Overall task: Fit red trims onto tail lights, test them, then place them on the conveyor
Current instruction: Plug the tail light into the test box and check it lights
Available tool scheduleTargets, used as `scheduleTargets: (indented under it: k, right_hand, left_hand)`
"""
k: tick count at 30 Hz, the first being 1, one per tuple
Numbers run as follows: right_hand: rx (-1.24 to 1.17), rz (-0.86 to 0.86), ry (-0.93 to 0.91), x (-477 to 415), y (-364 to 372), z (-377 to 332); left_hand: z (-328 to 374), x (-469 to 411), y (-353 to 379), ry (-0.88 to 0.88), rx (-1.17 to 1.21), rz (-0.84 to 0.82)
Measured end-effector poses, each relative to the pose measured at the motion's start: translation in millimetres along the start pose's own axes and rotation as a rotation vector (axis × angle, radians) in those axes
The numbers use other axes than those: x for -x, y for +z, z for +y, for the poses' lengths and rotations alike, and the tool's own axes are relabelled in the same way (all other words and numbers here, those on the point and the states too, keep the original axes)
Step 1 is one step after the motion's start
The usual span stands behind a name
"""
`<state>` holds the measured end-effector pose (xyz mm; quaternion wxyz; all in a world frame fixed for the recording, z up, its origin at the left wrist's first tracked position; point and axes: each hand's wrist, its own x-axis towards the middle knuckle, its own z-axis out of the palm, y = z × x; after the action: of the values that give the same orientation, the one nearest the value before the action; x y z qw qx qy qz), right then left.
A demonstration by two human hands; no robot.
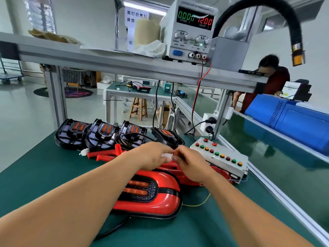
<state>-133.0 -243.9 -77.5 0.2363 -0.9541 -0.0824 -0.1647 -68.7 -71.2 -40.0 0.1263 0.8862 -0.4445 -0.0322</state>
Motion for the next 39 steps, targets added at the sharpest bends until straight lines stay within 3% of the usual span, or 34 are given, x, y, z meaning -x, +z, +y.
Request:
scheduleTargets:
  k: [14, 19, 22, 27, 30, 32, 36, 39]
  right_hand:
    - [-0.004, 0.054, -0.061, -6.4, 2.5, 3.4]
    - [0.027, 0.037, -0.064, -9.5, 0.9, 0.1]
    - [0.041, 0.035, -0.032, -9.1, -4.2, 0.8]
    - [0.093, -0.036, 0.094, -2.2, -9.8, 9.0]
    - [0.208, -0.046, 0.137, -1.3, -8.4, 4.8]
    - [0.138, -0.061, 0.129, 0.1, -7.3, -4.7]
    - [0.007, -0.254, 0.077, 7.3, 8.3, -32.2]
    - [0.043, -0.349, 0.049, 7.9, 24.2, -41.9]
  left_hand:
    - [-11.2, 2.0, 6.7, 0.004, -0.11, 0.205]
    - [-13.3, 3.1, 3.7, -0.064, -0.144, 0.177]
    - [-21.1, 8.3, -4.3, -0.192, -0.163, 0.19]
    - [-38.1, 23.2, -24.3, -0.275, -0.058, 0.153]
    - [-43.0, 27.4, -33.3, -0.222, 0.031, 0.213]
    - [-50.3, 34.9, -43.6, -0.226, 0.116, 0.263]
    - [-68.6, 51.3, -57.2, -0.259, 0.213, 0.351]
    - [-78.4, 64.9, -60.2, -0.249, 0.357, 0.414]
